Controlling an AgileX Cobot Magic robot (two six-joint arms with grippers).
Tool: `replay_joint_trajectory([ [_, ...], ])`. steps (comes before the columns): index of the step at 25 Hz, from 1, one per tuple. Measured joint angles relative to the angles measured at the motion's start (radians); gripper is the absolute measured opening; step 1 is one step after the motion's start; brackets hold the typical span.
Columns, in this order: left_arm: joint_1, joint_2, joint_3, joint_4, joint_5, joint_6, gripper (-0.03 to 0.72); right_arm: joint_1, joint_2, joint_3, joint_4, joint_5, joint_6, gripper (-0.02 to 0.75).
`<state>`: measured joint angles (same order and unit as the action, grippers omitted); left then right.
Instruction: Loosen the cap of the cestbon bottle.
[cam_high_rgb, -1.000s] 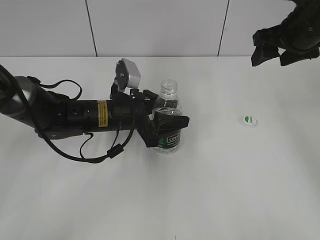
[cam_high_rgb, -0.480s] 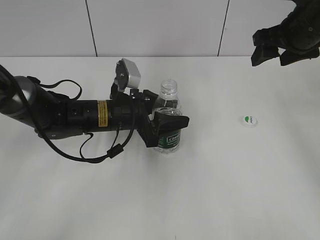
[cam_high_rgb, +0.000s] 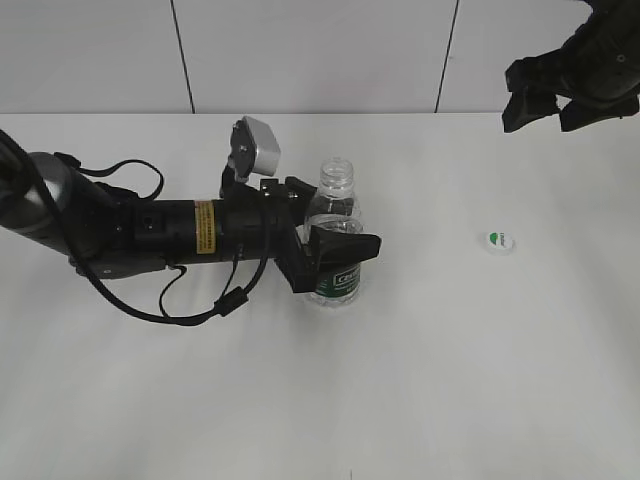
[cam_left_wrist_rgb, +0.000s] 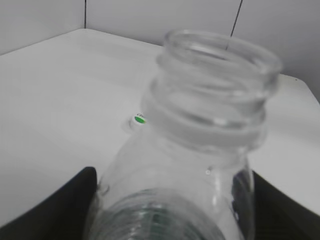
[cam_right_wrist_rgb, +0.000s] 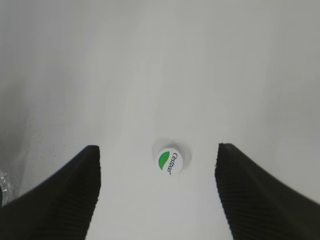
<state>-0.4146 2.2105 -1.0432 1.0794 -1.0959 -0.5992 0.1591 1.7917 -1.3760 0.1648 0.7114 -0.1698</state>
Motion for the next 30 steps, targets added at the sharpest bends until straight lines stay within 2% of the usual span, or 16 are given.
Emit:
replay_joint_trajectory([
  [6, 0.0, 0.0, 0.0, 0.0, -0.013, -0.022, 0.565, 0.0, 0.0, 0.0, -0.002, 0.0, 0.0, 0.543],
  [18, 0.0, -0.062, 0.0, 0.033, -0.025, -0.063, 0.572, 0.0, 0.0, 0.0, -0.002, 0.0, 0.0, 0.543],
  [30, 0.0, -0.145, 0.0, 0.058, -0.022, -0.165, 0.572, 0.0, 0.0, 0.0, -0.003, 0.001, 0.0, 0.543],
])
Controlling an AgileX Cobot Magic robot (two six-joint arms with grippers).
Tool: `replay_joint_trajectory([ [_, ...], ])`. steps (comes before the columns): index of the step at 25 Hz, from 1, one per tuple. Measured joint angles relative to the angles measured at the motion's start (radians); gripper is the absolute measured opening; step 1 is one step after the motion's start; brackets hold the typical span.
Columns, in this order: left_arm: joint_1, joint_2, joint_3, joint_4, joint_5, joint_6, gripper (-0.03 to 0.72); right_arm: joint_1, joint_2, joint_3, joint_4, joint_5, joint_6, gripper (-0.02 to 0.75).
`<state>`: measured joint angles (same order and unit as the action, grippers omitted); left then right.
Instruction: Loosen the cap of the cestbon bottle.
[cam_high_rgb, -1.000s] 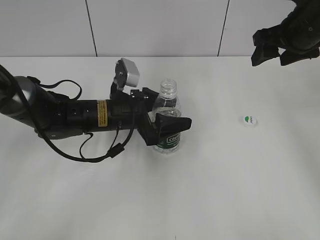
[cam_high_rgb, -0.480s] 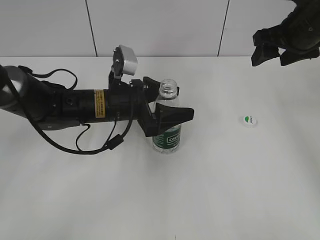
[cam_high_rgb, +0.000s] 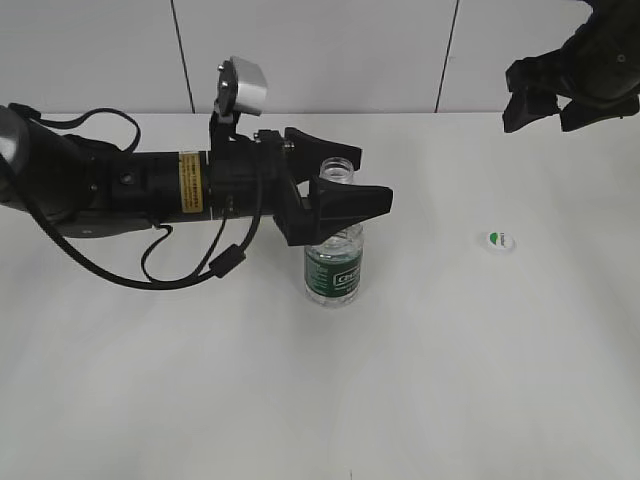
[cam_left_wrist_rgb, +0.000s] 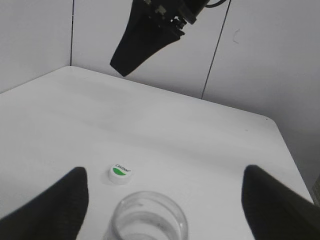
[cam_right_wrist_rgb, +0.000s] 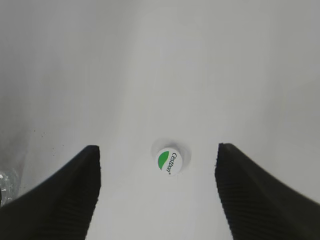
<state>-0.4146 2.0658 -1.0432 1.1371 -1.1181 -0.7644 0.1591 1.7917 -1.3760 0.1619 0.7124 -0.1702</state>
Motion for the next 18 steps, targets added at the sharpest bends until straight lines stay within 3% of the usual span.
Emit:
replay_joint_trajectory([
  [8, 0.004, -0.086, 0.0, 0.016, 0.102, -0.082, 0.572, 0.0, 0.0, 0.0, 0.0, 0.0, 0.0, 0.543],
  [18, 0.056, -0.189, 0.0, 0.071, 0.279, -0.229, 0.572, 0.0, 0.0, 0.0, 0.0, 0.0, 0.0, 0.543],
])
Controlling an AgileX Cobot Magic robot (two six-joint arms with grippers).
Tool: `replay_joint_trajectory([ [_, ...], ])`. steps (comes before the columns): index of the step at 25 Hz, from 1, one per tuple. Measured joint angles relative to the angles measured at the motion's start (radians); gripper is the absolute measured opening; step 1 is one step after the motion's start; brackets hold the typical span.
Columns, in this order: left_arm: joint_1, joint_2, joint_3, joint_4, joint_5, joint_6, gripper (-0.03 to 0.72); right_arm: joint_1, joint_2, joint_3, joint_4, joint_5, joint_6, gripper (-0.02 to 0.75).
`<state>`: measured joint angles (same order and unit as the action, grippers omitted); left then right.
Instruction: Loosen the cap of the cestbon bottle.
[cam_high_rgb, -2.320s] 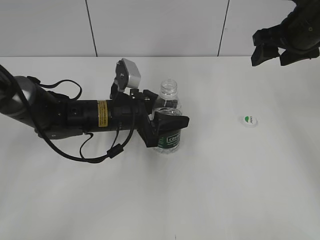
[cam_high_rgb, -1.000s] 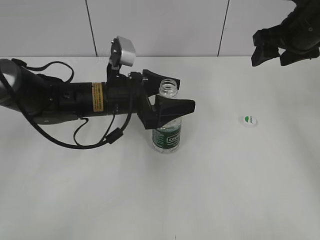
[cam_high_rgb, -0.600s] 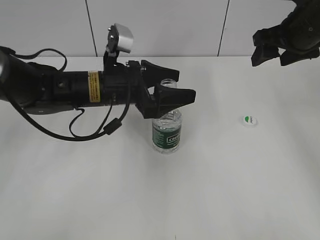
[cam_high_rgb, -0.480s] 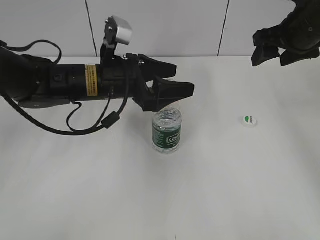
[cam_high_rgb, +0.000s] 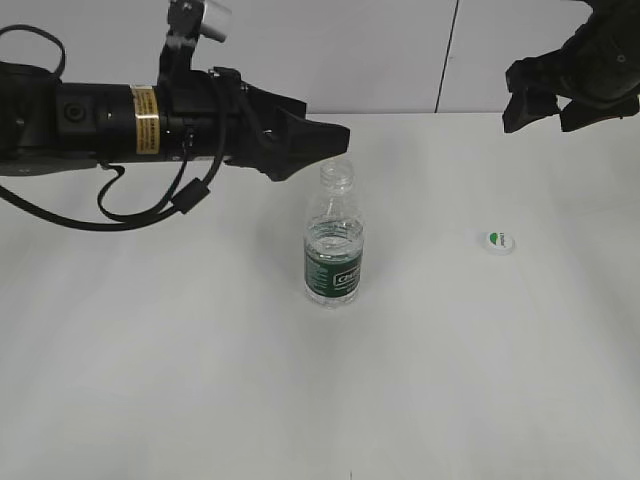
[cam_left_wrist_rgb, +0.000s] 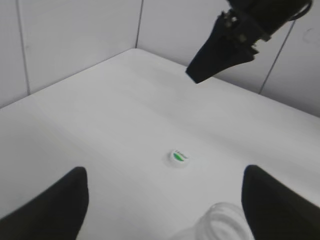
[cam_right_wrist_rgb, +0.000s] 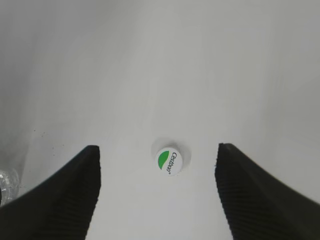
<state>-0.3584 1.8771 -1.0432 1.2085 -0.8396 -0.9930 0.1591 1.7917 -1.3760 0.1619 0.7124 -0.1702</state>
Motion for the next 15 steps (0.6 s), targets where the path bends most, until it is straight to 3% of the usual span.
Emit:
replay_joint_trajectory([
  [4, 0.044, -0.04, 0.0, 0.074, 0.12, -0.086, 0.572, 0.0, 0.0, 0.0, 0.0, 0.001, 0.0, 0.543],
  [7, 0.099, -0.06, 0.0, 0.188, 0.195, -0.161, 0.57, 0.0, 0.0, 0.0, -0.001, 0.001, 0.0, 0.543],
  [13, 0.186, -0.095, 0.0, 0.53, 0.222, -0.339, 0.552, 0.0, 0.0, 0.0, -0.001, 0.001, 0.0, 0.543],
  [15, 0.205, -0.118, 0.0, 0.599, 0.219, -0.388, 0.53, 0.0, 0.0, 0.0, -0.001, 0.001, -0.004, 0.543],
])
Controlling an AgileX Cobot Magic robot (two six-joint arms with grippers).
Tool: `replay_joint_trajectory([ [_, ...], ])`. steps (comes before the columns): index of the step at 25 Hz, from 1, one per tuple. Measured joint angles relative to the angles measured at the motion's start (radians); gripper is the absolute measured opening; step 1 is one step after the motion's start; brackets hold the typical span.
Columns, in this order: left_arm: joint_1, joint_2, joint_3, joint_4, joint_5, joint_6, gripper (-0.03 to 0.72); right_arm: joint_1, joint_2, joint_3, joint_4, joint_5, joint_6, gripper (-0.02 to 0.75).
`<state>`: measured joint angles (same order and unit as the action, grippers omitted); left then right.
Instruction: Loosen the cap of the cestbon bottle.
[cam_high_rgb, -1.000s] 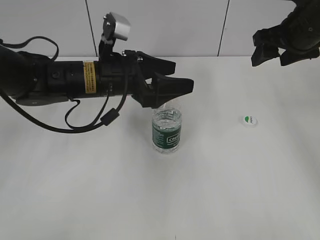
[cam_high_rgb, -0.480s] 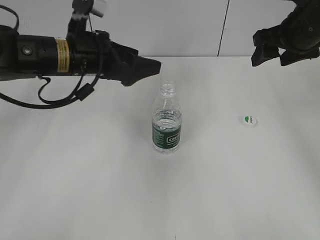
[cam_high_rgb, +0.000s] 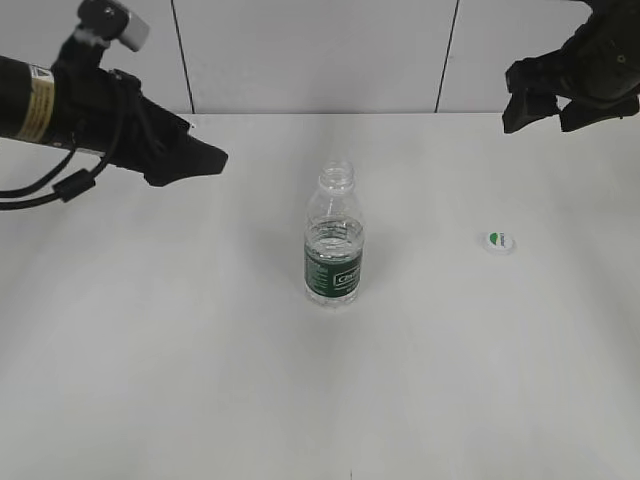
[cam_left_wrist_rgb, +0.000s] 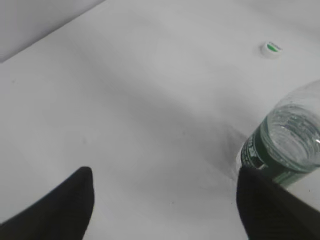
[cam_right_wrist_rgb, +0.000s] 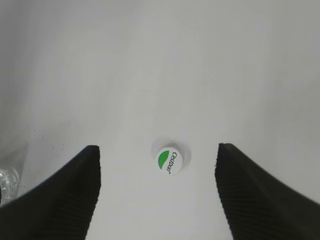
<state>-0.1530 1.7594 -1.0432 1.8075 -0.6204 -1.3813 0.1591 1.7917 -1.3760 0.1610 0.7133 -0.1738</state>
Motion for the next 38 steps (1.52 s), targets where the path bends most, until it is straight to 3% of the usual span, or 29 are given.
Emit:
replay_joint_trajectory([
  [6, 0.047, -0.08, 0.0, 0.028, -0.031, -0.04, 0.498, 0.0, 0.0, 0.0, 0.0, 0.001, -0.011, 0.543],
  [11, 0.054, -0.091, 0.0, 0.032, -0.038, -0.146, 0.494, 0.0, 0.0, 0.0, 0.0, 0.078, -0.013, 0.543],
  [16, 0.066, -0.091, 0.0, 0.033, 0.122, -0.298, 0.494, 0.0, -0.023, 0.0, -0.009, 0.201, -0.017, 0.543],
  [23, 0.13, -0.091, 0.0, 0.032, 0.388, -0.542, 0.494, 0.0, -0.152, 0.0, -0.023, 0.258, -0.017, 0.543],
  [33, 0.165, -0.091, 0.002, 0.032, 0.392, -0.565, 0.495, 0.0, -0.323, 0.006, -0.026, 0.468, -0.018, 0.543],
  [38, 0.165, -0.091, 0.008, 0.032, 0.337, -0.566, 0.494, 0.0, -0.464, 0.106, -0.022, 0.488, -0.005, 0.543],
])
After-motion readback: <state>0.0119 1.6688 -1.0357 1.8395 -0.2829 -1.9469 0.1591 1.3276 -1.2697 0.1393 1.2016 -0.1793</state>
